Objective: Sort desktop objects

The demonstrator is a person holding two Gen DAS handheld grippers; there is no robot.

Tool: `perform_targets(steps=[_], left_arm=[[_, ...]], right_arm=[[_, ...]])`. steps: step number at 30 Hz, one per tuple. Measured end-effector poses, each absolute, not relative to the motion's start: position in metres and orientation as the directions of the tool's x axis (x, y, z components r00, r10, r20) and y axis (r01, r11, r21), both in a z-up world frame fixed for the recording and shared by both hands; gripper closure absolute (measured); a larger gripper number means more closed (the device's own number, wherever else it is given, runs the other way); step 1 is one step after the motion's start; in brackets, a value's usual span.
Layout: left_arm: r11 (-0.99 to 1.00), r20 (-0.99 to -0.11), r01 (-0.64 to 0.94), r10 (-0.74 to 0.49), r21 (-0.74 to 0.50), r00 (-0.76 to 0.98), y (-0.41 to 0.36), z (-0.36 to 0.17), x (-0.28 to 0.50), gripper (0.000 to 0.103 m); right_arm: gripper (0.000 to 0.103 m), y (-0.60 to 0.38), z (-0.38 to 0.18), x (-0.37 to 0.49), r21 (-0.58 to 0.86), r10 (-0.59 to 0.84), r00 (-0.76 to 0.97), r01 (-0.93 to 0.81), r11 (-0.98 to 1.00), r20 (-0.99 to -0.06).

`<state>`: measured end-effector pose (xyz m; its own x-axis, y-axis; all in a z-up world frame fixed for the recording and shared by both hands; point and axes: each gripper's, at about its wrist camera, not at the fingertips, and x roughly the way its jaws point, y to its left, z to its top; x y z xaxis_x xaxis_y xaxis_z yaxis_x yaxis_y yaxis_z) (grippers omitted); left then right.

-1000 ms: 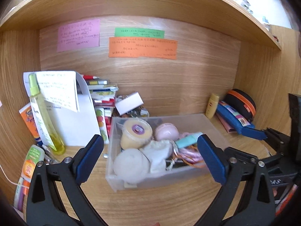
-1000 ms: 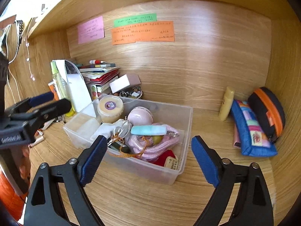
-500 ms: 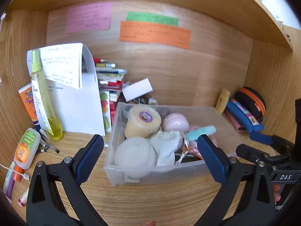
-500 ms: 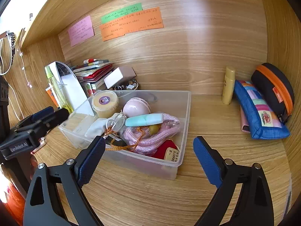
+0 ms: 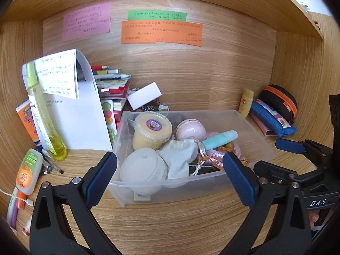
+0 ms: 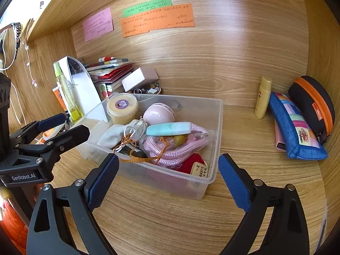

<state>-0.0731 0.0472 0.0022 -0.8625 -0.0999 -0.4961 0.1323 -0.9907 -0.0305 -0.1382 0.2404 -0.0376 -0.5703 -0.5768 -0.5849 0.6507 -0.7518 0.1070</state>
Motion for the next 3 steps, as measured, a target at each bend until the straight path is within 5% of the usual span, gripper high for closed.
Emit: perform_targets(steps=[3], left_arm=[[-0.988,-0.475,0.154,-0.131,-0.008,-0.87,0.0487,0.0038,-0.0708,0.001]], right_arm=[[0.009,0.2407,-0.0384,-0.1383,0.108,-0.575,-0.57,0.649,-0.753,-0.587]])
